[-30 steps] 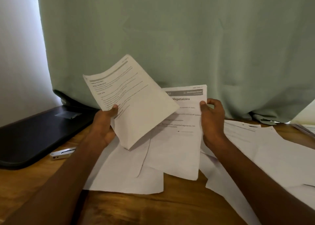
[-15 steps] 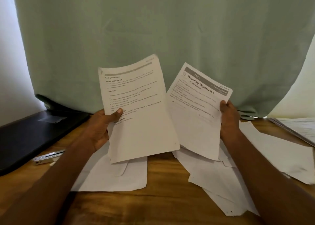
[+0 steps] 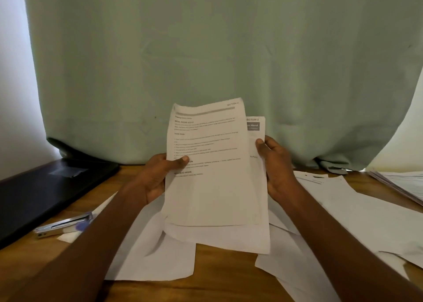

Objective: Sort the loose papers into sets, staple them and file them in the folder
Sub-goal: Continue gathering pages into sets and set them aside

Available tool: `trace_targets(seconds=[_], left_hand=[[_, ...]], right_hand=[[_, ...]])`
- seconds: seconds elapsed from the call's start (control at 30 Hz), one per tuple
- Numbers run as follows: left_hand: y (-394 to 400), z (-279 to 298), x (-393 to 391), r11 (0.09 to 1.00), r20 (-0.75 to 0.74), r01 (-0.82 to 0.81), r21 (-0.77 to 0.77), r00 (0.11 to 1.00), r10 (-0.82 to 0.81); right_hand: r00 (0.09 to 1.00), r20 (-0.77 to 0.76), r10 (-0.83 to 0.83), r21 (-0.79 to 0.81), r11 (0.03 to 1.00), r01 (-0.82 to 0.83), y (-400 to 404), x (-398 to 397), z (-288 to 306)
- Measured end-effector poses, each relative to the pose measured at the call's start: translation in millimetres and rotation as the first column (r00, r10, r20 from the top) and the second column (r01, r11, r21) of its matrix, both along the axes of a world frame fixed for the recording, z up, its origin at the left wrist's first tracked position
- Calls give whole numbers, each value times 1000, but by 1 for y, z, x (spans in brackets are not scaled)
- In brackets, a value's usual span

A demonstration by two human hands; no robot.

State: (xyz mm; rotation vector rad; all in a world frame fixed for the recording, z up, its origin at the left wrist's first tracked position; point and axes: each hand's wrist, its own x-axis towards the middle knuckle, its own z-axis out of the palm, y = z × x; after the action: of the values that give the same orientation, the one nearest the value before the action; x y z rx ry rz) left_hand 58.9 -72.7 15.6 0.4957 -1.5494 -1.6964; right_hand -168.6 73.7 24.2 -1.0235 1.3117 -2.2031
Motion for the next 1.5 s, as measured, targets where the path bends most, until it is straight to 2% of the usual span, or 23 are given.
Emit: trace_targets(seconds=[0.13,0.23,0.3,0.37,0.5,0.7,0.8,0.87,0.9,0.93,0.97,1.0,1.03,1.07,1.17,1.3,1.33,1.43,1.5], left_hand=[[-9,-11,3,998,-29,-61,-29,998,60],[-11,-15,6,988,-123,-157,-9,980,155],[-12,-16,6,986,-160,-164,21,973,166],[-12,-17,6,992,-159,-120,37,979,124],[-13,-21,4,998,-85,54,34,995,-51],[-11,-24,0,993,-22,116,6,993,-116],[-8,-19,4,998,-98,43,-38,994,-47],[-15,-14,11,994,-184,-108,34,976,112],[-23,-13,17,974,-210,-202,98,953,219],[-32,-13,23,941,-216,-295,166,920,326],[-41,-14,30,900,-211,-372,229,883,419],[-50,-17,37,857,-196,-429,286,849,490],[-58,-20,42,816,-170,-465,342,824,541],[-65,-25,46,780,-141,-481,401,809,571],[-77,-34,54,716,-96,-484,504,792,603],[-76,-41,53,707,-80,-501,499,785,614],[-75,-42,53,705,-76,-494,509,790,608],[-74,-43,53,694,-58,-453,561,814,578],[-77,-43,55,688,-70,-429,586,819,570]], right_hand=[[998,13,57,52,997,-58,-4,15,-3],[983,12,184,213,960,-182,-6,22,-3],[966,-31,255,291,927,-235,-6,22,-7],[971,-45,234,250,944,-215,-5,20,-9],[994,21,112,183,977,-114,-2,8,-7],[986,84,145,113,982,-154,7,8,0],[975,123,186,118,972,-201,4,22,4],[980,122,160,157,971,-178,0,29,3],[989,67,130,206,968,-142,-2,32,0],[994,-55,96,271,960,-77,-5,35,-4],[966,-249,66,333,943,21,-6,38,-11],[878,-476,52,370,917,146,-9,40,-19],[749,-660,68,386,885,260,-13,42,-28],[643,-759,104,402,851,337,-17,47,-34],[516,-826,227,480,764,431,-24,63,-42],[392,-809,438,582,691,429,-30,78,-58],[392,-798,458,597,684,418,-32,80,-61],[494,-762,419,622,685,379,-35,77,-60],[529,-758,383,621,671,404,-36,71,-58]])
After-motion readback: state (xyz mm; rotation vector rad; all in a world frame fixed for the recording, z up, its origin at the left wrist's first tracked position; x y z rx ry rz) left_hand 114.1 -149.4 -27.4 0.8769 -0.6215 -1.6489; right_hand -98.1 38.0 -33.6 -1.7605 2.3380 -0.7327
